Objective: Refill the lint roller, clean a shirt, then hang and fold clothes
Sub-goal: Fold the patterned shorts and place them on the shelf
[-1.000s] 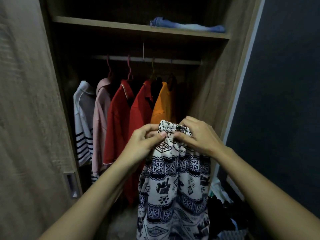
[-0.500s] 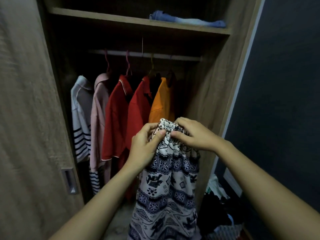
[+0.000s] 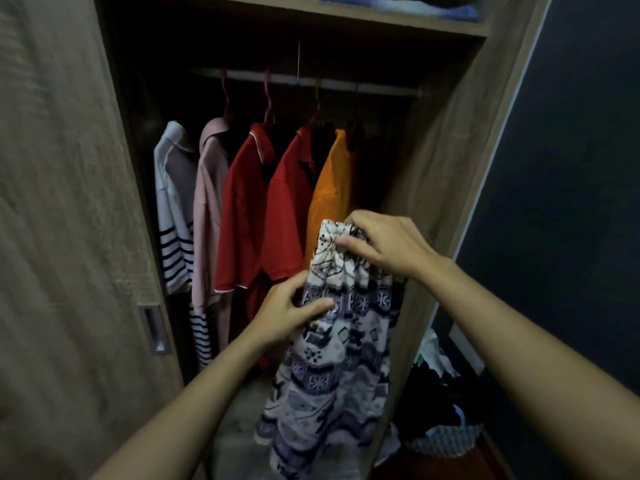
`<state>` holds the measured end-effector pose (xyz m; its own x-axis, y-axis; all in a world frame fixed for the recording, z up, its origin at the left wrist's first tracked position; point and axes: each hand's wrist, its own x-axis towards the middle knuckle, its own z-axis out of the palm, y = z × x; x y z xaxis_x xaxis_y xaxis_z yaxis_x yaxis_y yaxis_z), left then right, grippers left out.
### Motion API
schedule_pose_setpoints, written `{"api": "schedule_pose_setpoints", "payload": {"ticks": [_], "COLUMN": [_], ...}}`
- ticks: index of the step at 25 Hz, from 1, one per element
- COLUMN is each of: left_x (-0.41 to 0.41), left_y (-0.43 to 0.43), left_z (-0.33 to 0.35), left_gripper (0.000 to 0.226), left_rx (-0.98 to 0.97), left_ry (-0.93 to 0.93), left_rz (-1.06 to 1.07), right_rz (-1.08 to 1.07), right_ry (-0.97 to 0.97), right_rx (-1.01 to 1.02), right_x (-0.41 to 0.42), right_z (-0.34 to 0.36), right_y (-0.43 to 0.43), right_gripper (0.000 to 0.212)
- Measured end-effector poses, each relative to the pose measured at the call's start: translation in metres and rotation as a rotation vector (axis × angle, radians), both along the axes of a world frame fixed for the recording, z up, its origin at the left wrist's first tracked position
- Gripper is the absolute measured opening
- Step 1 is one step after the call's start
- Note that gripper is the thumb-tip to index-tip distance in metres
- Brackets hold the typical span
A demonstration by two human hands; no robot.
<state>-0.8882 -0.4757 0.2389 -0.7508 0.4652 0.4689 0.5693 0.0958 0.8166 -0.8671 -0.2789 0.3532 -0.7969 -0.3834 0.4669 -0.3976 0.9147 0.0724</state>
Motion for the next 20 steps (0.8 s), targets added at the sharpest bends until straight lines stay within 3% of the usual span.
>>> {"api": "schedule_pose_setpoints", "payload": {"ticks": [2,4,6,10,15,17,20], "left_x": [-0.004,-0.011,-0.017,-0.027,-0.027,-0.024,-0.025], "left_y": [-0.003,-0.003,0.0,0.01,0.019,0.02,0.015], "left_z": [-0.015,-0.021,-0.023,-0.023,-0.024,-0.03,-0.043], "left_gripper": [0.006,0.027,0.039,0.041,0.027,0.019,0.028], "left_rx": [-0.153,-0.259,-0.275,-0.189,-0.323,-0.176,0.086], "left_ry": [-0.065,-0.06,-0.066,-0.055,0.005,0.019,-0.015], "left_rz": [-0.079,-0.092,-0.084,0.007,-0.031,0.049,0.21], "right_rz": [0.001,-0.009,-0.03,-0.083,-0.141,-0.158,-0.186], "right_ry": [0.054,0.09,0.143,0.207,0.245,0.26,0.278], "right_rx": [0.029,0.031,0.024,0.014,0.0,-0.013,-0.058], "right_x": [-0.001,0.0,0.002,0.007,0.008,0.008,0.007], "right_z": [0.011,0.024,0.041,0.063,0.073,0.074,0.074], "right_y": [0.003,0.008,0.012,0.021,0.023,0.023,0.024], "right_gripper": [0.053,0.052,0.05,0.047,0.047,0.047,0.048]}}
